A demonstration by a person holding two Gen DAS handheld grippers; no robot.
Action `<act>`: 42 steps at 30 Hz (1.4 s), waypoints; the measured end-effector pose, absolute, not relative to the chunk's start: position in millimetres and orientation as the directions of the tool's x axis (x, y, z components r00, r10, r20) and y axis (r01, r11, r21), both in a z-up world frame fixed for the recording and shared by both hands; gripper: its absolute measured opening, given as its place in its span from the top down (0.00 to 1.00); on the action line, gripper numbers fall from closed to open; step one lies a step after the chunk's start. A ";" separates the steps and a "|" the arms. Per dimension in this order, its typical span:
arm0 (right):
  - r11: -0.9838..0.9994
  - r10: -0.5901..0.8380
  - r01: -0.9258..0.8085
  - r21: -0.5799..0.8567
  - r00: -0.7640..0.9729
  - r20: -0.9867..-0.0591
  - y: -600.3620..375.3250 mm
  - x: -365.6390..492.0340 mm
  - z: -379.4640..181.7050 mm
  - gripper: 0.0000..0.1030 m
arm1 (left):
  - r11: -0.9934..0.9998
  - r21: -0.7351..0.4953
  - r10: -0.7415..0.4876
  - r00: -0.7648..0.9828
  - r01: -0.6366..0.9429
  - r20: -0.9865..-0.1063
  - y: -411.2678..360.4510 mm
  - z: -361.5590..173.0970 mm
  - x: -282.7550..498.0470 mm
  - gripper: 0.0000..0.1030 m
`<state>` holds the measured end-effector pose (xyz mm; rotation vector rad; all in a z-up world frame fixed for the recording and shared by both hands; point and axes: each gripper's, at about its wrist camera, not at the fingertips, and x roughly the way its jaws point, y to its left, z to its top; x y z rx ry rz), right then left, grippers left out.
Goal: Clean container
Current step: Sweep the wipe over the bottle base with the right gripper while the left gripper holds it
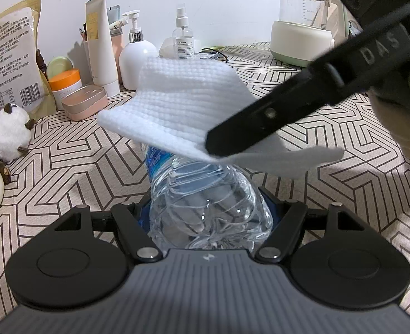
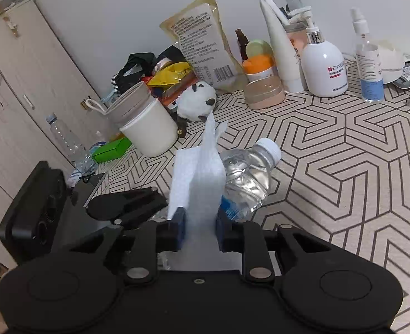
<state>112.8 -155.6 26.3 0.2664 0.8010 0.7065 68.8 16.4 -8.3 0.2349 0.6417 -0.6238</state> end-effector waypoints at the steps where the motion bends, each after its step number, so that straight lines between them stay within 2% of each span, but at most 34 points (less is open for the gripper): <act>1: 0.743 0.669 -0.471 0.476 0.484 -0.564 -155.5 115.0 25.5 0.61 | 0.793 0.016 -0.469 0.627 0.609 -0.622 16.5 -8.2 69.1 0.30; 2: 0.741 0.671 -0.469 0.482 0.481 -0.564 -155.3 117.5 24.6 0.53 | 0.793 0.016 -0.469 0.627 0.609 -0.622 16.6 -8.1 69.4 0.30; 7: 0.757 0.653 -0.448 0.476 0.480 -0.586 -151.3 130.0 20.0 0.30 | 0.793 0.016 -0.468 0.627 0.609 -0.622 16.8 -8.0 71.0 0.30; 10: 0.758 0.652 -0.434 0.487 0.477 -0.589 -149.7 135.6 15.6 0.23 | 0.794 0.016 -0.468 0.627 0.608 -0.622 16.9 -8.1 72.2 0.30; 14: 0.745 0.667 -0.419 0.519 0.467 -0.581 -151.3 140.3 8.7 0.18 | 0.793 0.018 -0.468 0.628 0.609 -0.622 17.0 -8.4 72.3 0.30; 21: 0.755 0.655 -0.399 0.521 0.497 -0.569 -153.6 137.6 10.2 0.16 | 0.793 0.018 -0.468 0.628 0.609 -0.622 15.9 -8.5 69.0 0.30; 24: 0.750 0.658 -0.427 0.506 0.563 -0.500 -168.6 123.5 26.8 0.16 | 0.793 0.017 -0.468 0.628 0.609 -0.622 15.6 -8.3 68.8 0.30; 27: 0.713 0.687 -0.423 0.559 0.579 -0.439 -185.6 118.4 32.5 0.16 | 0.793 0.017 -0.469 0.627 0.610 -0.622 16.2 -8.4 69.0 0.30; 28: 0.707 0.695 -0.420 0.570 0.561 -0.450 -186.4 119.9 30.6 0.23 | 0.792 0.017 -0.469 0.627 0.610 -0.622 16.3 -8.0 70.1 0.30; 29: 0.701 0.703 -0.413 0.581 0.535 -0.468 -185.5 121.9 26.5 0.40 | 0.792 0.017 -0.469 0.627 0.610 -0.622 16.2 -7.8 70.4 0.30; 30: 0.688 0.718 -0.408 0.600 0.501 -0.484 -183.2 124.3 20.2 0.47 | 0.793 0.016 -0.468 0.627 0.609 -0.623 16.5 -7.9 70.8 0.29; 31: 0.679 0.729 -0.402 0.614 0.467 -0.500 -179.5 127.0 14.0 0.62 | 0.794 0.015 -0.468 0.627 0.608 -0.623 16.6 -7.9 71.0 0.29; 37: 0.707 0.705 -0.421 0.569 0.484 -0.518 -167.0 121.0 11.2 0.64 | 0.795 0.014 -0.468 0.627 0.606 -0.623 15.8 -7.3 70.6 0.29; 42: 0.719 0.694 -0.518 0.464 0.493 -0.524 -148.5 100.0 24.9 0.63 | 0.795 0.016 -0.466 0.628 0.606 -0.623 14.8 -7.7 66.9 0.29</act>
